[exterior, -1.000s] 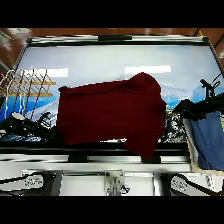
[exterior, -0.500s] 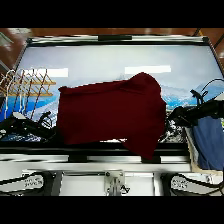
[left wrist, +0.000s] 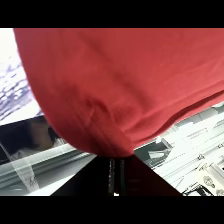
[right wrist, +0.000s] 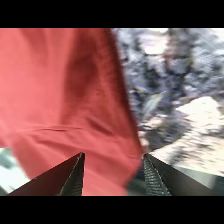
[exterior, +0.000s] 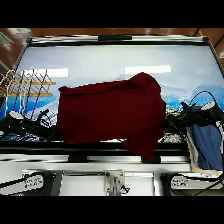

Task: Fold the shirts.

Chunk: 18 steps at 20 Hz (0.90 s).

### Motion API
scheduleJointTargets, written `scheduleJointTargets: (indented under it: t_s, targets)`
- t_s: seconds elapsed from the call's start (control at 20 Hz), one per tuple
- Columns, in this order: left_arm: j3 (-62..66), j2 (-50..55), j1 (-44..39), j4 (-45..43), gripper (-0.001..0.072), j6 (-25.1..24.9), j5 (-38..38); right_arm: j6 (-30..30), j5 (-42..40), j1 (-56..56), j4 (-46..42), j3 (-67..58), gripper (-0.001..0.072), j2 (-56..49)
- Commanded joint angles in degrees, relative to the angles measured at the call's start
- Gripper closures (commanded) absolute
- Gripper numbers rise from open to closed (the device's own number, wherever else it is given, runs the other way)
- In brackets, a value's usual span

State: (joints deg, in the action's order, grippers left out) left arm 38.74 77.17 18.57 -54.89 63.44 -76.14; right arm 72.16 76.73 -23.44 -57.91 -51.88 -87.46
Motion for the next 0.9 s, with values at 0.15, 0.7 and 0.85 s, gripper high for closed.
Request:
scheduleJointTargets:
  t_s: [0.15,0.7,0.85]
  targets:
    - [0.1,-0.5,0.0,0.1,0.0668,0.0,0.0,-0.7,-8.1,0.1,1.9,3.1,0.0375,-0.3]
    - [35.1,-20.4,-5.9,8.9,0.067,0.0,11.3,-14.5,-8.3,0.1,21.6,-21.4,0.0643,26.4]
    - [53.7,-25.0,-8.0,15.8,0.0669,0.0,25.6,-14.6,-20.3,0.1,21.9,-39.2,0.0643,36.1]
